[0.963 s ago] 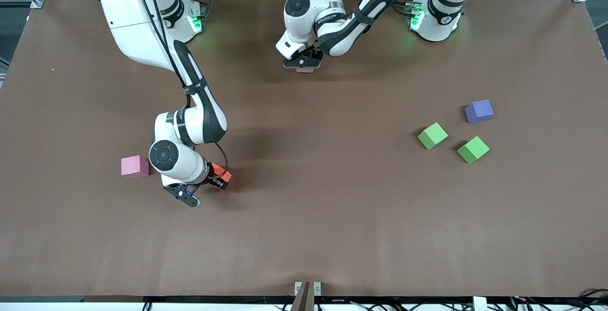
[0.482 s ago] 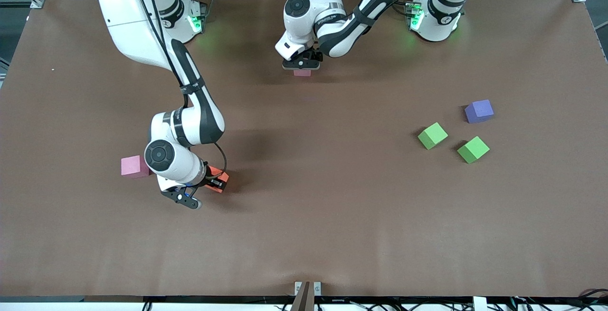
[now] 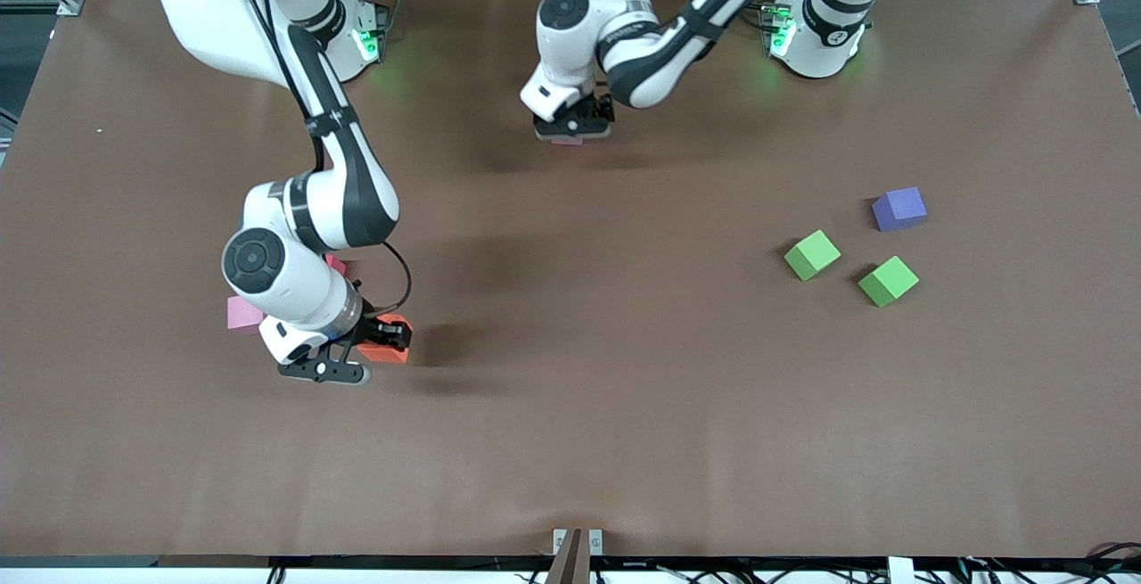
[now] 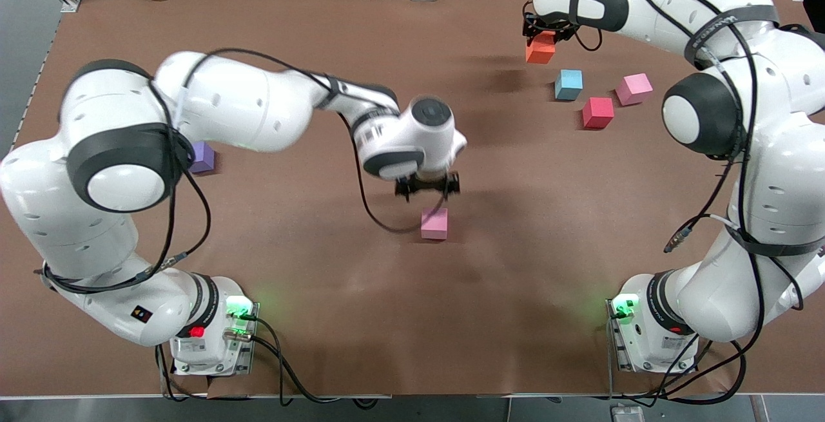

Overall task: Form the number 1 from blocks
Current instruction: 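Place orange below pink with the right gripper while the left gripper reaches green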

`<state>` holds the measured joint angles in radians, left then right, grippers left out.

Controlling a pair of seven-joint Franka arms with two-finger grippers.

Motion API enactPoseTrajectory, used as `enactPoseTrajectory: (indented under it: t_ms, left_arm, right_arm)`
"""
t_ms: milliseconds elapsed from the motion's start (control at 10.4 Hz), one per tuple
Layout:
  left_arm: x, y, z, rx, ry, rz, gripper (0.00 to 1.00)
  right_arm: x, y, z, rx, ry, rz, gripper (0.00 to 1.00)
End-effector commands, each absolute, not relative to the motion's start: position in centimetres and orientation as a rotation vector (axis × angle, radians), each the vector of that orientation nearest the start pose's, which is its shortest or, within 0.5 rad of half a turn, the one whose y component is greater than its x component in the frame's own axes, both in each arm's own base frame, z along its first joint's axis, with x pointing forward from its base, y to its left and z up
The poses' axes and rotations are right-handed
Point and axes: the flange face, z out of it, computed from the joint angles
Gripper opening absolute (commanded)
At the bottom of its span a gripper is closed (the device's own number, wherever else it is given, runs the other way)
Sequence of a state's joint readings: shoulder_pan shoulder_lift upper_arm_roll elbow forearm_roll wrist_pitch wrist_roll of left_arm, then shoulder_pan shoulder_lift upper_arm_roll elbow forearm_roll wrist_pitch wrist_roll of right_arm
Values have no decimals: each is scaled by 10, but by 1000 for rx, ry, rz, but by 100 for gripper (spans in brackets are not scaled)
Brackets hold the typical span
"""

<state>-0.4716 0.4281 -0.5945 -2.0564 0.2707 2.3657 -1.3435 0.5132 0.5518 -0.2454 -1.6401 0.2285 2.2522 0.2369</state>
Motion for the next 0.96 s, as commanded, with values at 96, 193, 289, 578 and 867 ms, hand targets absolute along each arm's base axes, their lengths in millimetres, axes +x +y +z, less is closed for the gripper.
enactPoseTrajectory:
  t_ms: [96, 193, 289, 578, 867]
  left_arm:
    - [397, -418, 273, -3020, -562, 27, 100]
    - [425, -387, 273, -2991, -641, 30, 100]
    - [447, -360, 272, -2968, -682, -5, 100]
    - [484, -274, 251, -2869, -773, -31, 100]
    - [520, -179, 252, -2860, -734, -4, 100]
  right_arm:
    - [621, 264, 318, -3105, 38, -114, 61]
    - [608, 288, 320, -3105, 62, -115, 61]
    - [596, 313, 322, -3100, 72, -115, 61]
    - [538, 403, 319, -3090, 156, -98, 61]
    - [480, 441, 303, -3099, 131, -32, 61]
